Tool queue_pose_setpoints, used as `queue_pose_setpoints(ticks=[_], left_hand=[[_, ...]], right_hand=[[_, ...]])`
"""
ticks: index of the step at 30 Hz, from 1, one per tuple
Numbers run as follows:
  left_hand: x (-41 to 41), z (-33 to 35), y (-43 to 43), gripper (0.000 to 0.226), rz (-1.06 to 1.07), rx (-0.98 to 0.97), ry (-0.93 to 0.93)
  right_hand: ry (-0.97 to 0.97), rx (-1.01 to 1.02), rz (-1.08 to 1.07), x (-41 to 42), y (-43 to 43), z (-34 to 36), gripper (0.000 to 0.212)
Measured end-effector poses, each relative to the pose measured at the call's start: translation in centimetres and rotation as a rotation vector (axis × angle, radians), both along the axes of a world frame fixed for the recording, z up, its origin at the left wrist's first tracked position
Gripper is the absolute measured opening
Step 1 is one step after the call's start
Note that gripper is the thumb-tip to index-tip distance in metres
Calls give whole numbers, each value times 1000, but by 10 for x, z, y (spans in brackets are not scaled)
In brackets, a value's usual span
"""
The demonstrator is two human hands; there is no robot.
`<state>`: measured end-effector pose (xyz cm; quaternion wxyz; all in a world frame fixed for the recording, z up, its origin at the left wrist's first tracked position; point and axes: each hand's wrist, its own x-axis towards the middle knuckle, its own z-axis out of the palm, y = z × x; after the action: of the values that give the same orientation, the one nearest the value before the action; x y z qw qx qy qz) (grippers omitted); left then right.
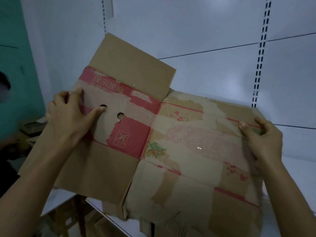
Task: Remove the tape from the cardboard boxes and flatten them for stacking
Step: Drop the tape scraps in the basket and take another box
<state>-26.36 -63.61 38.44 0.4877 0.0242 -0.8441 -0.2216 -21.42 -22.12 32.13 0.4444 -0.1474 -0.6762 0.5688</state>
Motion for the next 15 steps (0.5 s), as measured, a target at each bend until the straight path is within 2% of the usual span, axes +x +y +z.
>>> queue_pose_setpoints(ticks=[4,6,10,12,15], left_hand=[[-53,16,-5,77,-18,81,-10],[-80,25,-5,73,-17,40,-2],[-130,36,1,58,-26,-75,-3],[-153,29,13,54,-108,-171,-47],[-179,10,35,59,-256,-315,-143]], right_hand=[[97,-344,153,-42,2,13,43],[103,-462,167,-60,2,19,42],[74,-566,211,-98,-6,46,37],[64,-602,219,-118,-13,63,33],[83,-658,201,-147,-33,79,23]])
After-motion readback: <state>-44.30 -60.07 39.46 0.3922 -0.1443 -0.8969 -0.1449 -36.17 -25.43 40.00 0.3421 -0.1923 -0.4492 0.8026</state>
